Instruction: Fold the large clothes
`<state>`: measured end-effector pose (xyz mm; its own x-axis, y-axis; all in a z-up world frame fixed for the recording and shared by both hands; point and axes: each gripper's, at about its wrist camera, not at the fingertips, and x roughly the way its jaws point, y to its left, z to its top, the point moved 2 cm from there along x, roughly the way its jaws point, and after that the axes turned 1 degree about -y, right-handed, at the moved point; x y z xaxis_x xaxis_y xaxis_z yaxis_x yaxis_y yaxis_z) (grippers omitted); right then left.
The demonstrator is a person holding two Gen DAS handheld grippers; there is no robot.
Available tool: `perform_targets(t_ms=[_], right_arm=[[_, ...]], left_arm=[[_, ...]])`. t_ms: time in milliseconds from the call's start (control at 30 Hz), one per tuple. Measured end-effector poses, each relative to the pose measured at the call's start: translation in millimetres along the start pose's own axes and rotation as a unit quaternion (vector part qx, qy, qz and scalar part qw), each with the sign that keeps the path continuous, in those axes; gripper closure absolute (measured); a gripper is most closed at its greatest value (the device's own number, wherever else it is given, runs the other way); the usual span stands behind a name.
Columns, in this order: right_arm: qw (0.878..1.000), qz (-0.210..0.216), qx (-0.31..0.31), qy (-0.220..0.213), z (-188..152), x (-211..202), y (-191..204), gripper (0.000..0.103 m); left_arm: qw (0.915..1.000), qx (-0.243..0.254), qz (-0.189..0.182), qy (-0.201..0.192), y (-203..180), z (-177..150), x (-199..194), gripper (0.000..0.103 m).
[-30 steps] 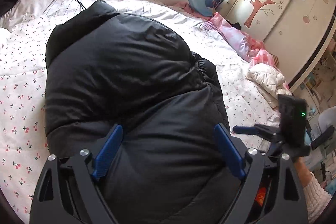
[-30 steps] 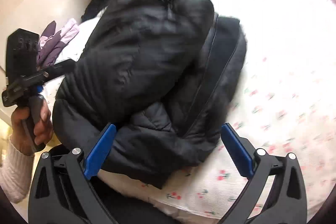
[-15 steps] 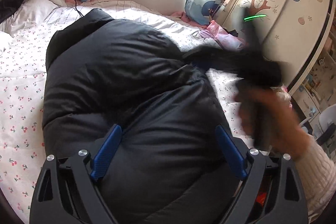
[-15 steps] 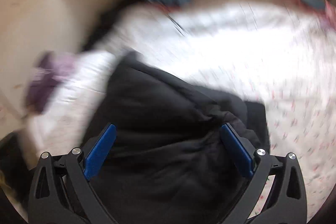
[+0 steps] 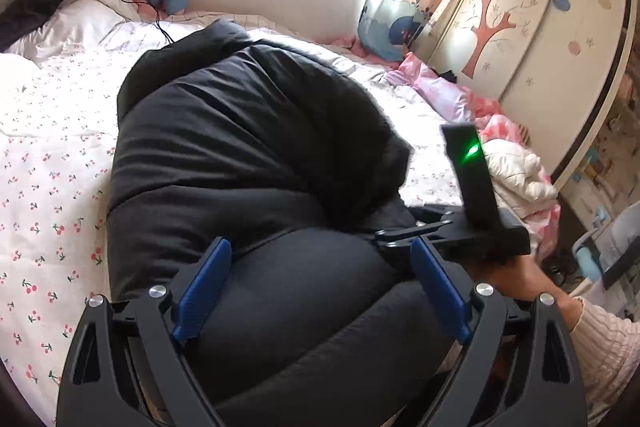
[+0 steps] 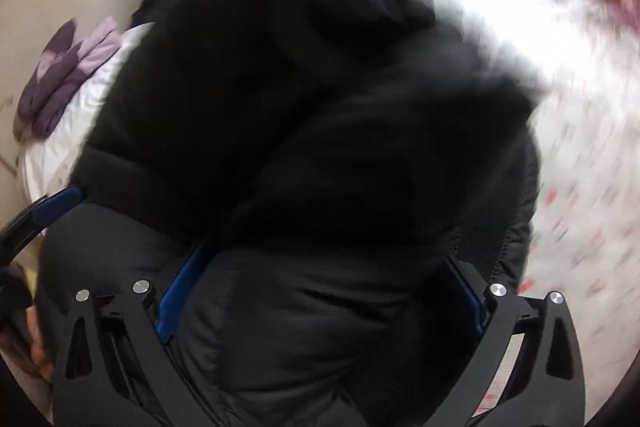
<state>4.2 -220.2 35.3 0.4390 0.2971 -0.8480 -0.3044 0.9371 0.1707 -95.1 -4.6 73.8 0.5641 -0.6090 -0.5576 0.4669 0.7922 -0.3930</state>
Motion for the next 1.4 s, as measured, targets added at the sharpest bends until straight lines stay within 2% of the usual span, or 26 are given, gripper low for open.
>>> perform_targets(t_ms=[133,367,533,633,733,900,1000,1067,1200,1267,1333,1400], right_arm=[[1.000,0.006,0.012,-0.001,-2,-10,-1,0.006],[0.993,0.061,0.096,-0.031,-34,-45,-34,0.006],[0.986,0.068,0.135,-0.076,-41,-70,-48,0.006],[0.988,0.055,0.133,-0.054,-49,-67,-56,0.006],[0.990,0.050,0.132,-0.015,-35,-43,-55,0.006],[0.990,0.045,0.132,-0.004,-31,-40,-51,0.006],[0.990,0.044,0.132,-0.010,-26,-49,-47,0.006],[0.989,0.043,0.135,-0.030,-24,-62,-49,0.006],[0.985,0.040,0.157,-0.067,-20,-85,-69,0.006],[0.982,0.026,0.174,-0.063,-17,-85,-79,0.006],[0.979,0.020,0.199,-0.045,-15,-74,-90,0.006],[0.974,0.039,0.221,-0.021,-17,-56,-97,0.006]], left_arm=[[0.9997,0.009,0.020,-0.002,-5,-2,-1,0.014],[0.9990,0.017,0.039,-0.012,-11,-5,-4,0.013],[0.9983,0.020,0.054,-0.012,-15,-6,-3,0.009],[0.9976,0.027,0.063,-0.012,-20,-8,-2,0.008],[0.9975,0.029,0.064,-0.012,-21,-8,-1,0.008],[0.9973,0.025,0.068,-0.014,-21,-8,-3,0.008],[0.9965,0.028,0.077,-0.017,-22,-8,-4,0.008],[0.9958,0.032,0.084,-0.018,-23,-8,-4,0.008],[0.9950,0.035,0.092,-0.019,-26,-8,-4,0.007],[0.9950,0.034,0.091,-0.020,-26,-8,-4,0.007],[0.9964,0.024,0.070,-0.043,-25,-5,-17,0.007],[0.9947,0.004,0.061,-0.083,-11,5,-41,0.007]])
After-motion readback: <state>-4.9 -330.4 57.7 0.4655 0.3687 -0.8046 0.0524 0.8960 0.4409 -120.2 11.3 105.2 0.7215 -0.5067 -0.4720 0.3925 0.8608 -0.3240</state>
